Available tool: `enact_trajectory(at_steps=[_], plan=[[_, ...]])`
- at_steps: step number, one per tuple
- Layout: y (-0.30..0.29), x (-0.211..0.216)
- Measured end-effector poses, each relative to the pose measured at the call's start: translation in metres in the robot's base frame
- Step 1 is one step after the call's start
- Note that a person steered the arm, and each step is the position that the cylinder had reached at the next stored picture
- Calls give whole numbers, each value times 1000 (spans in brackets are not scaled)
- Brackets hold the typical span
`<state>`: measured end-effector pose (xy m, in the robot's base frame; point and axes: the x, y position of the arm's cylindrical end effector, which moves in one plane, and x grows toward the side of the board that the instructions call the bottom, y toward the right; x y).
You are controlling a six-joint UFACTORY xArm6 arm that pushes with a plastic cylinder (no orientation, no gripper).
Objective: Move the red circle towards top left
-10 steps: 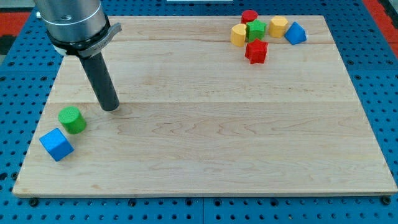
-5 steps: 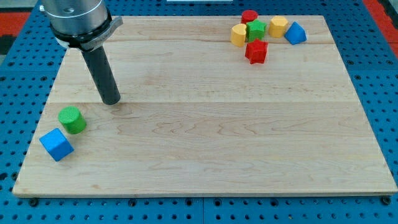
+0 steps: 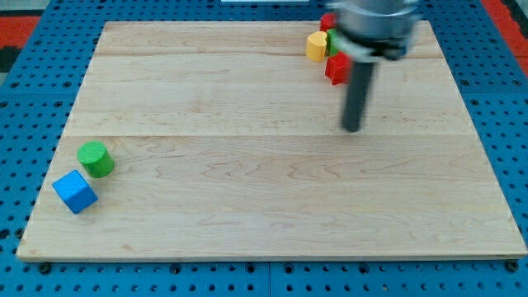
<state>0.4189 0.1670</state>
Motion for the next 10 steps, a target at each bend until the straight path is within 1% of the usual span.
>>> enact_trajectory(at_steps=[1, 2, 3, 4, 5, 6, 7, 8, 9, 10], plan=[[100, -51], [177, -114], [179, -131], [178, -132], [169, -131], [151, -118], [134, -113], [167, -118], [177, -148], [126, -206]])
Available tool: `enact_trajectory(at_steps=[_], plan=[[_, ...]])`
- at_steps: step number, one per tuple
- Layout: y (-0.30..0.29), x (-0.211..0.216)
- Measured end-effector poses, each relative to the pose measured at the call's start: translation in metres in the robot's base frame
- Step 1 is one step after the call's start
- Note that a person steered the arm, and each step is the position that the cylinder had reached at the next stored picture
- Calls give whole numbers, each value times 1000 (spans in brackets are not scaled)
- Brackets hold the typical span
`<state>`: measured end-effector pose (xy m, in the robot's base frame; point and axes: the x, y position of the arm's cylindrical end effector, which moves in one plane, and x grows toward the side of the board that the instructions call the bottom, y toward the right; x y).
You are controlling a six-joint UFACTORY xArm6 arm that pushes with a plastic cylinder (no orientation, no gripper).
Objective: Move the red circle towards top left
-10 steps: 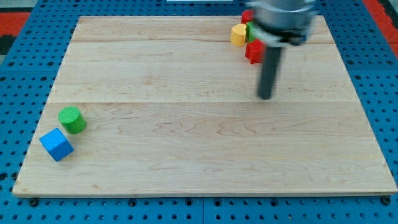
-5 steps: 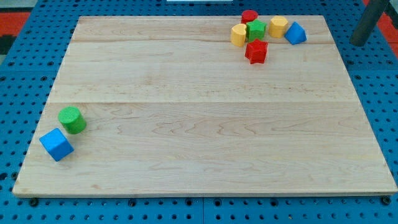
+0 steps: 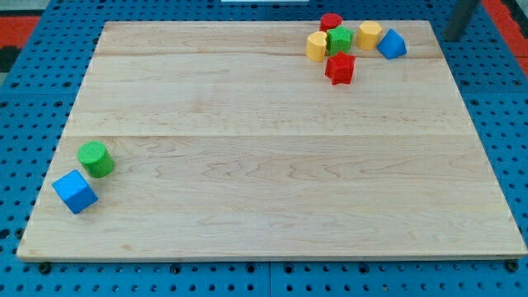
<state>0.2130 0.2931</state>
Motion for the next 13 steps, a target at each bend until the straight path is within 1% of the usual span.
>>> enact_trajectory(at_steps=[1, 2, 3, 4, 5, 6, 7, 8, 9, 10, 11, 12, 13], plan=[[-13, -22], [-72, -21], [-166, -21], [-210, -18], [-180, -6], [-187, 7], [-251, 15], [-299, 9], [-321, 2], [-383, 14], [-364, 23], [-410, 28], [-489, 28]])
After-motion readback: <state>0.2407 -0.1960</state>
